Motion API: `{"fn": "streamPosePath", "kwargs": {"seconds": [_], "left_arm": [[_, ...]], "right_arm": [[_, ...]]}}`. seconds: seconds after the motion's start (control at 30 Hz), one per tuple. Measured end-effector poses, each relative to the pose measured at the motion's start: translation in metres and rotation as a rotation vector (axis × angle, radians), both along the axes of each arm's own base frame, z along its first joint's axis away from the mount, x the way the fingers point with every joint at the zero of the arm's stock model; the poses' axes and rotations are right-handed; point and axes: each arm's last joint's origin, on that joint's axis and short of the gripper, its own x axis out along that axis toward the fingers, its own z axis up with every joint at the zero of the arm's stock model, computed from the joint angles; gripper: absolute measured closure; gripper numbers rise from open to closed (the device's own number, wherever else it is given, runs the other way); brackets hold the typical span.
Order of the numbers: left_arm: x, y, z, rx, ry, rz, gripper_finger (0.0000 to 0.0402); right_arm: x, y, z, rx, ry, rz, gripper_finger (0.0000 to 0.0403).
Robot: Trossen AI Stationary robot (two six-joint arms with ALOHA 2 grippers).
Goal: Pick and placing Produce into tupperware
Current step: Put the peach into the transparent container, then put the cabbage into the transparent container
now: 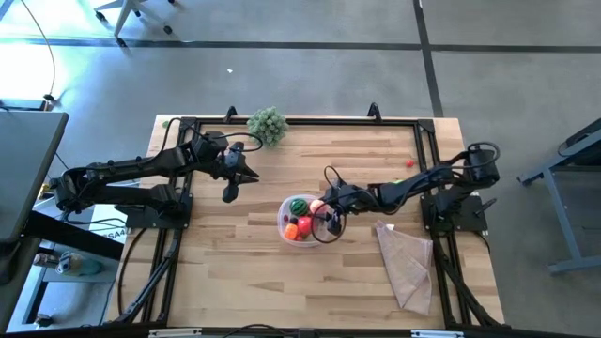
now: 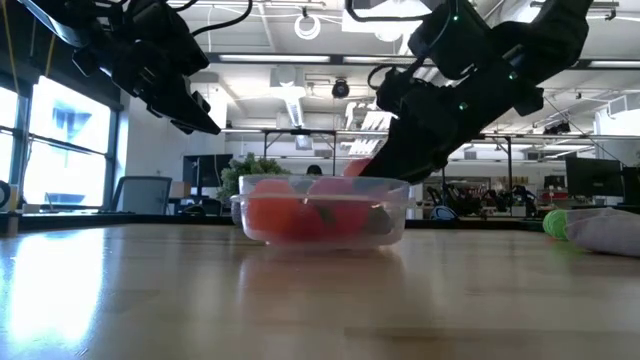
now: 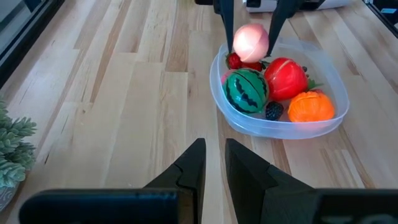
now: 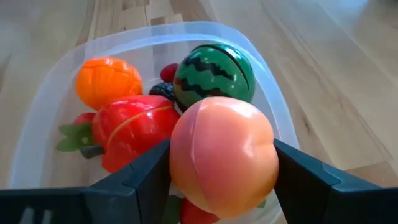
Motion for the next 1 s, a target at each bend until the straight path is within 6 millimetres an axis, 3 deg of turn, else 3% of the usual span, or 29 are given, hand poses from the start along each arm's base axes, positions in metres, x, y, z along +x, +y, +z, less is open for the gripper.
{"fn": "streamPosePath", "kwargs": {"seconds": [1.0], "left_arm": [[-0.0001,0.0000,0.0000,0.000,0.000,0.000,0.0350]], "right_arm": [[0.0034,0.0004,0.0019,0.015,-0.052,-0.008,0.0146]]}}
